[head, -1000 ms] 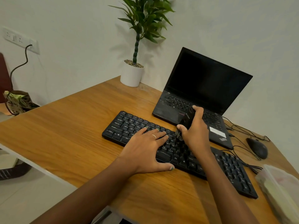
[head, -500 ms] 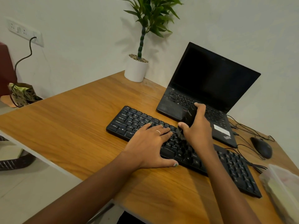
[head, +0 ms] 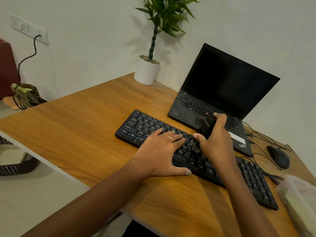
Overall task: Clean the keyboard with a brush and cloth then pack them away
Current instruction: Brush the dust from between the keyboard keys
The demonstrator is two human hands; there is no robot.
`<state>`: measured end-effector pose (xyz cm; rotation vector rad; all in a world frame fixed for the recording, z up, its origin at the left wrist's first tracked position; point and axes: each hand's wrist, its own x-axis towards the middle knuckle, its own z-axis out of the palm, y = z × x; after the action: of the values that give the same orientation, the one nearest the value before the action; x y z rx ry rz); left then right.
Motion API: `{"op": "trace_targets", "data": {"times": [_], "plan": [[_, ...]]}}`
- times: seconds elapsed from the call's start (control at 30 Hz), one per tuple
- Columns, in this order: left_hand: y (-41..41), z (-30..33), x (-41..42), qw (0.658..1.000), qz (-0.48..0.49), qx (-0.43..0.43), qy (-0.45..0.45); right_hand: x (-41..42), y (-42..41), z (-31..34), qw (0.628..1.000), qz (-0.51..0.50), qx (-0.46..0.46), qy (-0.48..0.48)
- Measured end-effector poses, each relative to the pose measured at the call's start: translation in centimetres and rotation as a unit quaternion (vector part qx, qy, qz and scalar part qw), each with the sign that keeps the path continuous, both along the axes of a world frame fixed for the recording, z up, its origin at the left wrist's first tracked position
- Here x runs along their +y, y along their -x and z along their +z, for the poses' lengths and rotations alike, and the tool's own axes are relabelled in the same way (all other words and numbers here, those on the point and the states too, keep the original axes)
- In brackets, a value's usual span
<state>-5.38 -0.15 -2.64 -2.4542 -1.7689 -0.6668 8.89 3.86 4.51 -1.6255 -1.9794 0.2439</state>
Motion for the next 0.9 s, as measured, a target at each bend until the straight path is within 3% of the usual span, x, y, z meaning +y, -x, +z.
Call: {"op": "trace_targets", "data": {"times": [0.13,0.23,0.5,0.7,0.9], "plan": [[0.0,-0.1,0.1,1.0,0.002,-0.002,0.003,-0.9,-0.4,0.3,0.999,0.024,0.009,0.029],[0.0,0.0,0.1,1.0,-0.001,-0.009,0.007,-2.5,-1.3,0.7,0.994,0.078,-0.034,0.065],[0.0,0.0,0.0,1.0,-0.002,0.001,0.024,-1.6,-1.1,-0.3,1.0,0.016,0.014,0.01],[0.5,3.0,0.3,0.995,-0.005,-0.037,0.088,-2.8,-0.7,-0.7,0.999,0.012,-0.011,-0.033],[1.4,8.5,4.1,0.957,-0.006,0.118,0.265,-2.7,-1.4,-0.6,0.999,0.004,0.019,-0.036]]}}
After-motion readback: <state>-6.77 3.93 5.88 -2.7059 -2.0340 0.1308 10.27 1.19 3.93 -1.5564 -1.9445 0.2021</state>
